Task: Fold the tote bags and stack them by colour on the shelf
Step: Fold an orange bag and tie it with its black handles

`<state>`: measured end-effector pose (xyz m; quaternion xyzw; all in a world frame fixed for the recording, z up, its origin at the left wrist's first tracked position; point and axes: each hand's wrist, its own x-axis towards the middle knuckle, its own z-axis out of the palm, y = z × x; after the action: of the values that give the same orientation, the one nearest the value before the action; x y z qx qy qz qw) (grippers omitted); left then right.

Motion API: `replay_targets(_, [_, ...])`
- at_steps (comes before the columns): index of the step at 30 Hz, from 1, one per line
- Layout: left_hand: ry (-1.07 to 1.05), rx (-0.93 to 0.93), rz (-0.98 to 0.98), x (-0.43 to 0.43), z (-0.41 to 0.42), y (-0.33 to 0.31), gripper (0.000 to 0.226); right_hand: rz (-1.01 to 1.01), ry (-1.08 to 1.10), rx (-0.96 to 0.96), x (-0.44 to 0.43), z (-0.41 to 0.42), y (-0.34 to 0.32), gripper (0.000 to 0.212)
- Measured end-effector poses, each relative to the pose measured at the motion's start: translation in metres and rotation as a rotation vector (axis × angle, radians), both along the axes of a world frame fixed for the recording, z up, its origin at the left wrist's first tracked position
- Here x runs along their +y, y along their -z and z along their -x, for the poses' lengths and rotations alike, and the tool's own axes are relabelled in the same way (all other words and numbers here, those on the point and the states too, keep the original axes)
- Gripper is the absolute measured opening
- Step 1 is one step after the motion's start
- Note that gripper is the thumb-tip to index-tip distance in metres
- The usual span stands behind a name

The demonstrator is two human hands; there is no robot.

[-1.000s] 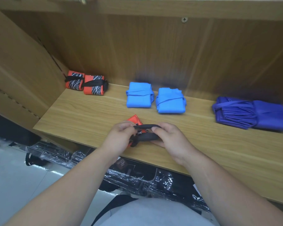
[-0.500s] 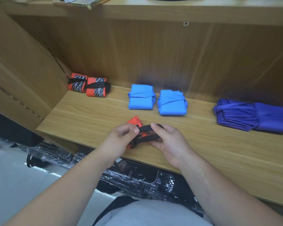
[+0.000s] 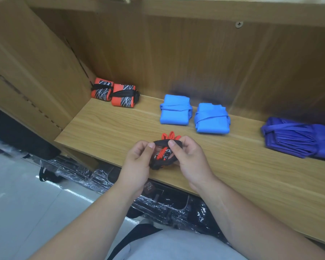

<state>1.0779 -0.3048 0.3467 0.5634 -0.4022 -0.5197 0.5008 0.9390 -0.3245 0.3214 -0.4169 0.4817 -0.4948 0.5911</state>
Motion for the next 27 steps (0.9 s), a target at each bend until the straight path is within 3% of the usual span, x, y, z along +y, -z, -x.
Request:
replay_targets(8, [0.118, -0.113, -0.029, -0.009, -0.002, 0.008, 0.013, 0.027, 0.165, 0.125, -0.007, -0.01, 0.006, 0.025])
replay_targets(13, [0.118, -0.248, 0.081, -0.008, 0.0, 0.019, 0.007, 0.135, 0.253, 0.26, -0.014, -0.014, 0.01, 0.03])
replay_targets(16, [0.121, -0.173, 0.057, -0.009, 0.002, 0.02, 0.015, 0.126, 0.215, 0.185, -0.014, -0.017, 0.009, 0.028])
replay_targets(23, [-0.026, -0.049, 0.01, -0.012, 0.02, 0.014, 0.011, 0.16, 0.293, 0.215, -0.019, -0.02, 0.01, 0.039])
replay_targets(27, [-0.015, -0.008, -0.015, -0.017, 0.022, 0.011, 0.024, 0.139, 0.294, 0.219, -0.022, -0.016, 0.012, 0.013])
